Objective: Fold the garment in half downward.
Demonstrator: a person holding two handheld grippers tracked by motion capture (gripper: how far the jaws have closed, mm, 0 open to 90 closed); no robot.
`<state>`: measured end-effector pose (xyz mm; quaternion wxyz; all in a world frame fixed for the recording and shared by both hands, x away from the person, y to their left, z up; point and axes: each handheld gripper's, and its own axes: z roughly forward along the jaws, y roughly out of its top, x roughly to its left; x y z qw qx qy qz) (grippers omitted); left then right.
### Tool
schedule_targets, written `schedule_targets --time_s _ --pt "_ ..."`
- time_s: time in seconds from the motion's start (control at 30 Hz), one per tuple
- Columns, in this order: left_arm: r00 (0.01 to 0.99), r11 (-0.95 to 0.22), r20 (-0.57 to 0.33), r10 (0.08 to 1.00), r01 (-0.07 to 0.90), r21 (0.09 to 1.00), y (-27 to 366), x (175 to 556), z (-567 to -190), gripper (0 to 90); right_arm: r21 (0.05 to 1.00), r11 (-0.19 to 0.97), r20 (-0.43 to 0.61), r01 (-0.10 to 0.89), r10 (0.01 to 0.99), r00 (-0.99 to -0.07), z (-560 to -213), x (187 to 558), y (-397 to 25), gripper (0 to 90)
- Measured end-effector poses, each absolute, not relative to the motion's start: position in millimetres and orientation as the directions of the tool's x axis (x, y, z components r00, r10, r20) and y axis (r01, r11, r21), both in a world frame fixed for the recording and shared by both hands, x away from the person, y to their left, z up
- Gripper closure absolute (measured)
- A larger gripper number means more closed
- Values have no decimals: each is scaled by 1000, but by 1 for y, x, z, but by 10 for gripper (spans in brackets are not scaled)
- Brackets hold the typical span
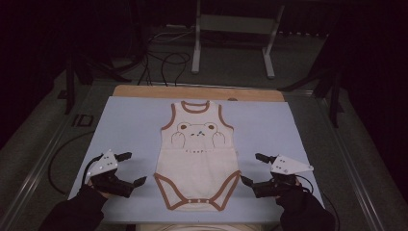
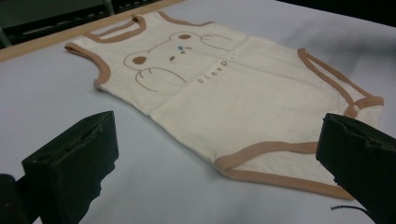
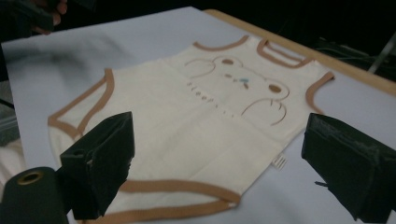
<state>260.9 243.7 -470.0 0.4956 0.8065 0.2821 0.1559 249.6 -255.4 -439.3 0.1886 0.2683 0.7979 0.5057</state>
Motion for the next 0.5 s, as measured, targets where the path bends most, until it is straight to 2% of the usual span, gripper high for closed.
schedule_targets --time_s 0.5 --pt "809 -367 -7 587 275 889 241 279 -438 0 914 365 -106 176 634 -766 -395 276 -253 95"
